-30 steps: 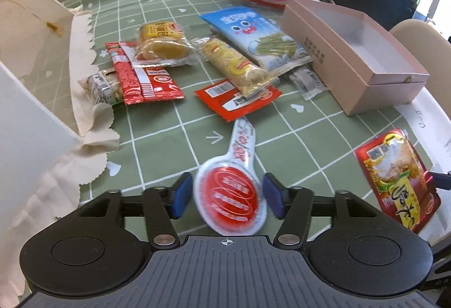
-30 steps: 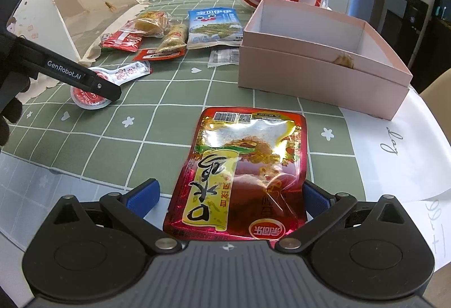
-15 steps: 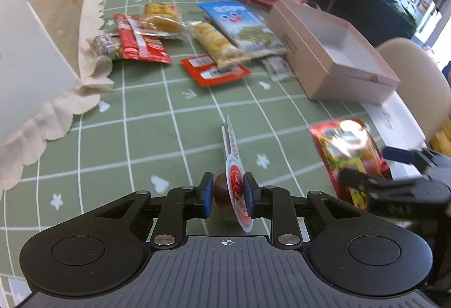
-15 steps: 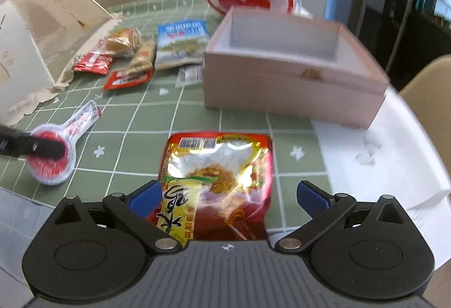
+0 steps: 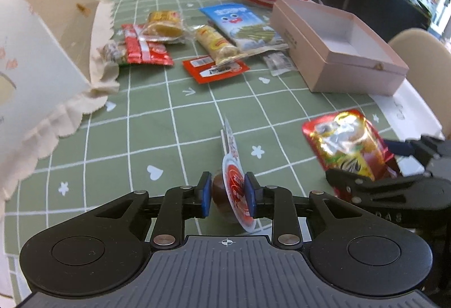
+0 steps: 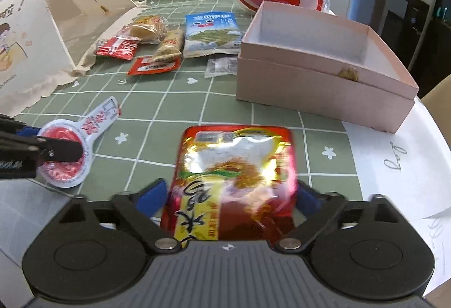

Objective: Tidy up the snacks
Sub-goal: 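Lift the candy with the left gripper while the right lifts the snack bag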

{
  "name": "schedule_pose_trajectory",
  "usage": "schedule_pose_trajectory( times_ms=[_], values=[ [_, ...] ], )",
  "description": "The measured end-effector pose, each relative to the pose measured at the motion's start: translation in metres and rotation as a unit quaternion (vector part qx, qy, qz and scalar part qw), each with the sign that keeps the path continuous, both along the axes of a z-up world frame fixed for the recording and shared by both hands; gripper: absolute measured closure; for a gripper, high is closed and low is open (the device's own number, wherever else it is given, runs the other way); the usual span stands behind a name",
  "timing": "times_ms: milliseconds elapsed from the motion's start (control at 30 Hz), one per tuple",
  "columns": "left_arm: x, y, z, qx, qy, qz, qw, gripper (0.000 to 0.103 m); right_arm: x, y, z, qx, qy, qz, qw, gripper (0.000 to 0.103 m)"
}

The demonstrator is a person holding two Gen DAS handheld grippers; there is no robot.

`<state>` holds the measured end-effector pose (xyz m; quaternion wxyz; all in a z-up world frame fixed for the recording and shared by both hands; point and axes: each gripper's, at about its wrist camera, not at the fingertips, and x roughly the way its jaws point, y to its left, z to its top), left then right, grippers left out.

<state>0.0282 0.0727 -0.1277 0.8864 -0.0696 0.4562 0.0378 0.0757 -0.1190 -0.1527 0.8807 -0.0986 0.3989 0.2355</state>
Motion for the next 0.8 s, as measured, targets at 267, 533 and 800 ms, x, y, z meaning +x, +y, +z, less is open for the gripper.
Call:
schedule_pose_trajectory(
  times_ms=[267, 533, 800],
  values=[
    [-0.014, -0.004, 0.001, -0.028, -0.004, -0.018, 0.9994, 0.084, -0.007, -0.026, 0.032, 0.052, 0.012, 0.003, 0.999, 0.076],
    [-0.022, -0.011, -0.002, -0.018, -0.01, -0.029, 0.9994, 0.084, -0.017, -0.034, 0.047, 0.137, 0.086, 0.056, 0.985, 0.083],
    [-0.028, -0.01, -0.004, -0.028, -0.014, -0.026, 0.9992, 0.084, -0.017, -0.017, 0.028, 0.134, 0.137, 0.061, 0.98, 0.078]
  ],
)
